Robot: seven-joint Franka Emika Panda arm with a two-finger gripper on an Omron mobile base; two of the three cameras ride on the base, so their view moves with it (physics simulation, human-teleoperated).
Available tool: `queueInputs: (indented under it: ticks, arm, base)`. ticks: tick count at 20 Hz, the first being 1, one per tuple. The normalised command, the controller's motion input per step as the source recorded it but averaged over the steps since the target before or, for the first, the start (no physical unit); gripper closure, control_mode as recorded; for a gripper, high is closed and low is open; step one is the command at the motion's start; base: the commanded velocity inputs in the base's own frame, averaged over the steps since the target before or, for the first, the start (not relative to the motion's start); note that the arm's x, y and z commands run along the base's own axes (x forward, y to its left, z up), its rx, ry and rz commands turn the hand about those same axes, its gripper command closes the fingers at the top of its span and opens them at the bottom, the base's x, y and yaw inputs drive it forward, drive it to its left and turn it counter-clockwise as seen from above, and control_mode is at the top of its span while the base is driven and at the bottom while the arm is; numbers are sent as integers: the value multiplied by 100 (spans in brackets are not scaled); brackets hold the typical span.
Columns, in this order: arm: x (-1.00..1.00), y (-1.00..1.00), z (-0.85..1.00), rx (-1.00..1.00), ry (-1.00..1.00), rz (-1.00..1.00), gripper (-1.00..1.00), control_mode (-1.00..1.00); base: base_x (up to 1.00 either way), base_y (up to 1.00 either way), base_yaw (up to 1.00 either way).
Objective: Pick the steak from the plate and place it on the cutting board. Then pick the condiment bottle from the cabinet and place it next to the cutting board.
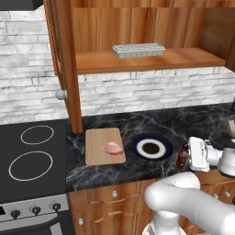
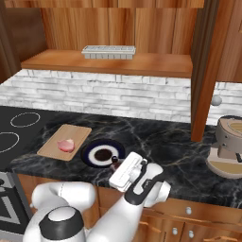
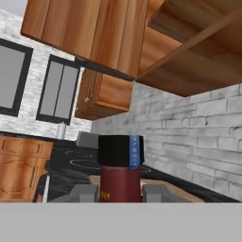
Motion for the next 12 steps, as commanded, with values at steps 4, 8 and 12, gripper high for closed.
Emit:
queueInputs:
  ticks: [4, 8, 12]
  arm:
    - [16, -2, -18, 0, -2, 0, 100, -100]
    - [13, -2, -18, 0, -2, 0, 100, -100]
    - [8, -1, -20, 0, -3, 0, 100, -100]
  base:
    - [0, 0, 0]
    - [0, 0, 0]
    - [0, 0, 0]
